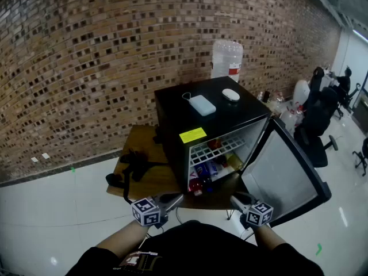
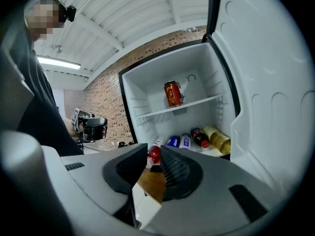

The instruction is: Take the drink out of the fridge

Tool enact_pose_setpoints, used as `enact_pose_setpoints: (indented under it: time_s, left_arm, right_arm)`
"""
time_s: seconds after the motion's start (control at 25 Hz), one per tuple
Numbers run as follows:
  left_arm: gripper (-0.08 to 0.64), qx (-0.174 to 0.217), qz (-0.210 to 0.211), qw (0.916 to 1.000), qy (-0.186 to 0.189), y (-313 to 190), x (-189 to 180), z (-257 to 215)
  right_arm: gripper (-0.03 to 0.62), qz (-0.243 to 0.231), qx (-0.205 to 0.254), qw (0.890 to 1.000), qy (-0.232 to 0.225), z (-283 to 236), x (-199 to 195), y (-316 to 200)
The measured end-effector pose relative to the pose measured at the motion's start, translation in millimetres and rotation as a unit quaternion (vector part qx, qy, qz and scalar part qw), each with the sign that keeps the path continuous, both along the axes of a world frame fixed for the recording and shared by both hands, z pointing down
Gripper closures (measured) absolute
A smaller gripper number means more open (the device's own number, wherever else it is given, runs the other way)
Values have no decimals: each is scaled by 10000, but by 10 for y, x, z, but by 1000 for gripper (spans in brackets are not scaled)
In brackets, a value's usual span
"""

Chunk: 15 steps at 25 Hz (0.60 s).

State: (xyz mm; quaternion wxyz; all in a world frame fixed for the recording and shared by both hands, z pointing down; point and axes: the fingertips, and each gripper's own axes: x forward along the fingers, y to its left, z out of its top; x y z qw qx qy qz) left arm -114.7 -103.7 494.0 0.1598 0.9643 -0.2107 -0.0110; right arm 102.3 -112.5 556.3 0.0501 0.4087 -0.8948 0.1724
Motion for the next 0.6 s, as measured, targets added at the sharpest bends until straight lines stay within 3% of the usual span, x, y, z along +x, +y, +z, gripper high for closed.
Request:
enact_pose_setpoints:
  time_s: [0.28,0.44,0.6]
  left_arm:
    - [558,154,102,9998,-23,-111,539,-126]
    - [461,225,70,9997,-99,-217,904,-242]
    - [359,307,-287,9988,-255,-425,1218,-347]
  right_arm:
    - [482,-319,201,9992,97,-118,82,77]
    - [483,-463,202,9987,4,-177,150,124]
    - [482,-606,209,9979,-2,-215,209,185]
